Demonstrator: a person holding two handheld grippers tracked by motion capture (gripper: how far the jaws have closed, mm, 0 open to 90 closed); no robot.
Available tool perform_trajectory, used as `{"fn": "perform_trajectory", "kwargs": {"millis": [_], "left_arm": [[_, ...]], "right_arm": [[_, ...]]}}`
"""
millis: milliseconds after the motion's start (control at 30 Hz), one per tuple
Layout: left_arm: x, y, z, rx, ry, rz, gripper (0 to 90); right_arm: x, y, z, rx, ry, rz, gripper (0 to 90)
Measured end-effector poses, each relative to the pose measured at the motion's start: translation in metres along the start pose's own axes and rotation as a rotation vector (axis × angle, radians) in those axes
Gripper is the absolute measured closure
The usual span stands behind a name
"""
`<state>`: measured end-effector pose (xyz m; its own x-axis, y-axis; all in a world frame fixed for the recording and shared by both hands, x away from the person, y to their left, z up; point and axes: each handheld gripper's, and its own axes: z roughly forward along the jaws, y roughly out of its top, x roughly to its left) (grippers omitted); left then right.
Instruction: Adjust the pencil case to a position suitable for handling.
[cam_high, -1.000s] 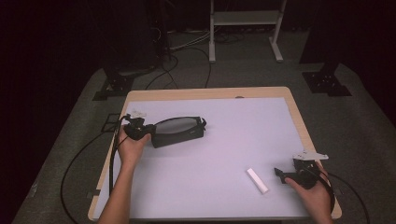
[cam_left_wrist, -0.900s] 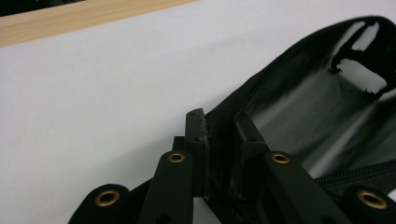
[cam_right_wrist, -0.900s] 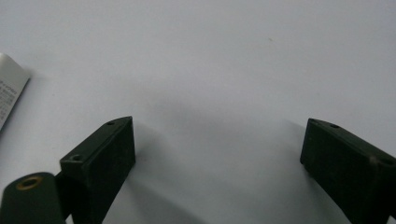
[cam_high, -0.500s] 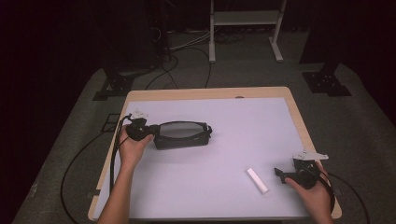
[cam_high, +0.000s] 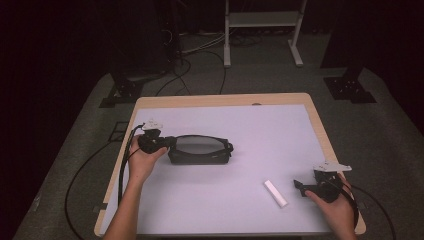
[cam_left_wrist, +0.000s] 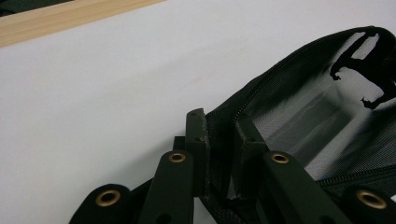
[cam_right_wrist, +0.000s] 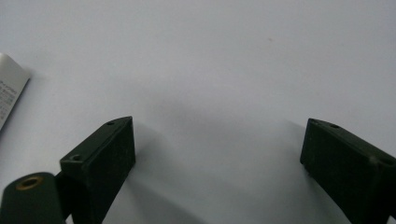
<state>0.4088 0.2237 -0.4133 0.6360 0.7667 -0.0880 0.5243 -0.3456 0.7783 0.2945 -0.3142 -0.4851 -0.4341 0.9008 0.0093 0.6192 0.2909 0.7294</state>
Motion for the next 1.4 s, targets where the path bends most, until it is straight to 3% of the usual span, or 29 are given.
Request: {"fn": "perform_trajectory", "kwargs": {"millis": [867,1400], "left_arm": [[-0.037,0.003,0.008,0.009,-0.203,0.097,79.0],[-0.057,-0.001,0.023,0.058,-0.286,0.149,78.9]], "right_arm": [[0.000,0.000,0.000,0.000,0.001,0.000,9.2],[0.000,0.000,0.000,0.000,0.001,0.000,9.2]]}}
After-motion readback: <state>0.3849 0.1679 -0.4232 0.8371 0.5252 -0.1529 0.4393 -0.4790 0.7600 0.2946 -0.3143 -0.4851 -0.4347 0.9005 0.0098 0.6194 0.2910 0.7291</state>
